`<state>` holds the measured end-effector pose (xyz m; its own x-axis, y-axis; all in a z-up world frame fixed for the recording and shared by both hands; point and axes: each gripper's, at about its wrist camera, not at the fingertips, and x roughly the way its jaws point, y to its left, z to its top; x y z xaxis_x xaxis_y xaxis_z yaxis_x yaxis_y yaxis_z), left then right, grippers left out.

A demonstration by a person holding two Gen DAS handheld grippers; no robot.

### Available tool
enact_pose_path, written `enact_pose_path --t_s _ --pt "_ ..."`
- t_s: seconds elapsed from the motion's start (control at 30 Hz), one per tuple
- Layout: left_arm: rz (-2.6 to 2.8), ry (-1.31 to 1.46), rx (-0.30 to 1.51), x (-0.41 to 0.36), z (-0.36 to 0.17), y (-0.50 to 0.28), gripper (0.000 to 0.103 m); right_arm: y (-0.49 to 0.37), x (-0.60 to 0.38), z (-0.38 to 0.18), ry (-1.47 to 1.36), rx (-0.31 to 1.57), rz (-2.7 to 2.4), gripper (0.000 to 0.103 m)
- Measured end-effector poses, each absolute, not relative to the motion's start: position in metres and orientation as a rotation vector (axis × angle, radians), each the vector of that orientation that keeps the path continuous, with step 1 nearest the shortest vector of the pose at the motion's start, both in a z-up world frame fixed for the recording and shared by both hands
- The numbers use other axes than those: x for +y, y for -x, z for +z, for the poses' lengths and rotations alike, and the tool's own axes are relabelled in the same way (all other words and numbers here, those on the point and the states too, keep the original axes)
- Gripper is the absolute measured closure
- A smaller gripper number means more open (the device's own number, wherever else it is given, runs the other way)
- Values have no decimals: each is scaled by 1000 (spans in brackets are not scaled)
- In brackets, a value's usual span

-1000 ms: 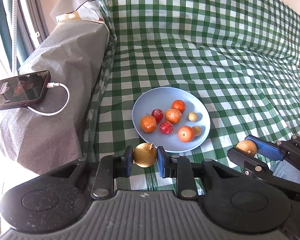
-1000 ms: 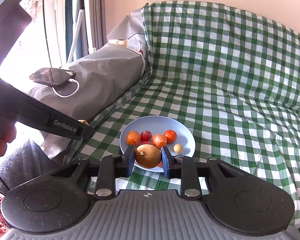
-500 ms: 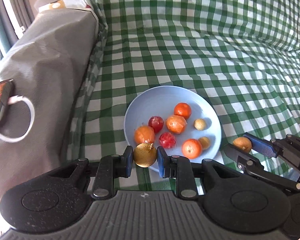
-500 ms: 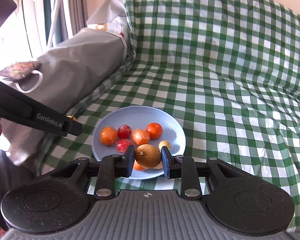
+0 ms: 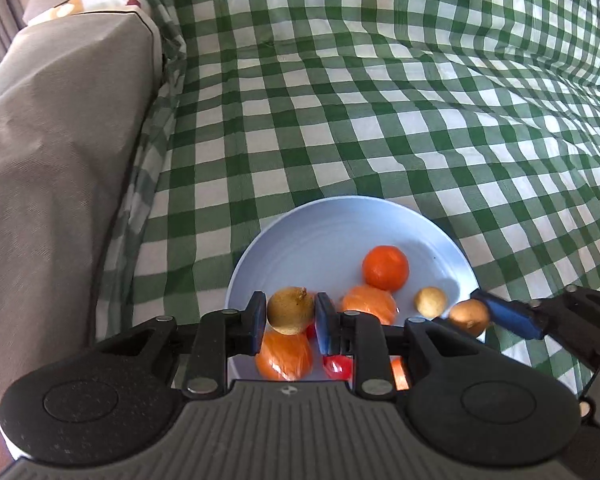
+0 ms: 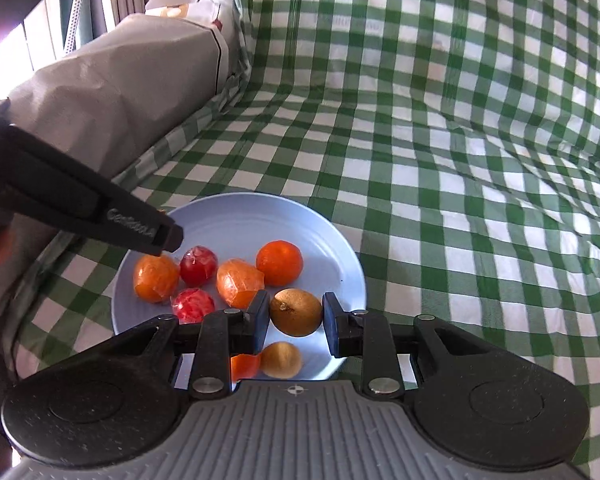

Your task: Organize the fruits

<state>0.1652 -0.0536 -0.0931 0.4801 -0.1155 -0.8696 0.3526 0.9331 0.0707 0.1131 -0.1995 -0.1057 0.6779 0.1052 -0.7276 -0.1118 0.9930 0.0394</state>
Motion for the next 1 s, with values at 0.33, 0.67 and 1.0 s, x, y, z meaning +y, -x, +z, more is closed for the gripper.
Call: enact_pose_path --t_s 0.33,0.67,1.0 --pt "-225 -270 1012 -40 -58 -134 0 -99 -204 -88 -20 836 105 9" --pt "-174 -261 1036 -21 -35 -59 0 -23 -196 -60 -68 843 40 2" --pt "-159 -256 984 -9 -16 -19 0 16 -185 -34 3 746 0 1"
